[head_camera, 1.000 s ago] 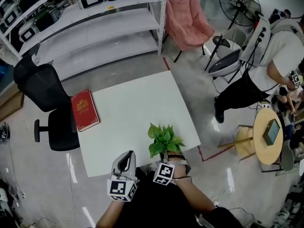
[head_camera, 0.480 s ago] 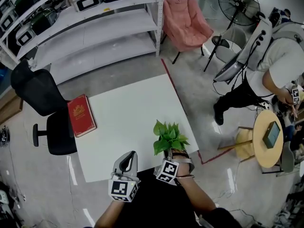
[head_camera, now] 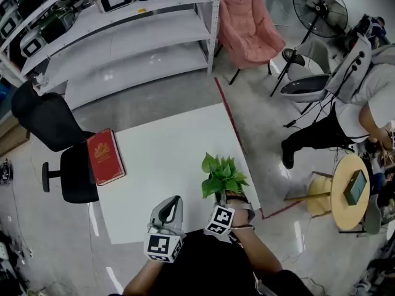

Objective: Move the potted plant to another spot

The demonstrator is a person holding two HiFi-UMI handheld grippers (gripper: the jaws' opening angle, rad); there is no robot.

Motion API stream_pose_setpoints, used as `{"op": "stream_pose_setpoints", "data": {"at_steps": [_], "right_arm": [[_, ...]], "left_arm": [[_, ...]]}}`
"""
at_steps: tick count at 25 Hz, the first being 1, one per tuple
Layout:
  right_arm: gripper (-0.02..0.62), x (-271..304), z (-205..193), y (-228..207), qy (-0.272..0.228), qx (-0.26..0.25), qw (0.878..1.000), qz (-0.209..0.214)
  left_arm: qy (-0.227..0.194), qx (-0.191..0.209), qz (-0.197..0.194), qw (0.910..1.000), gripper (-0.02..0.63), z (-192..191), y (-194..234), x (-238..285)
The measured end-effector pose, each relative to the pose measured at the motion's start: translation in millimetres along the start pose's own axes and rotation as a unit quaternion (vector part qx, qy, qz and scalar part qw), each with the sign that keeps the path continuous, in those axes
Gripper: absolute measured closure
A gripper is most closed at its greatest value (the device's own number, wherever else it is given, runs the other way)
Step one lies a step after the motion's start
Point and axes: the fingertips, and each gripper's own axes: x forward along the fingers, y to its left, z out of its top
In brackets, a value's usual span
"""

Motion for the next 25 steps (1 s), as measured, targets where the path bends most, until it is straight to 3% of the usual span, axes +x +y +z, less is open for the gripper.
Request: {"op": "stream_pose_setpoints", "data": {"at_steps": [10, 25], "right_arm": [[0.574, 46, 12, -64, 0.003, -0.004, 1.000, 0.002], [0.574, 109, 18, -133, 0.017, 0.007, 1.000, -0.019]], "left_arm": [[0.018, -0.012, -0.011, 0.9997, 0.587, 2, 22, 50], [0.037, -0.022, -0.026, 0.9987, 0.587, -10, 52, 71]]}}
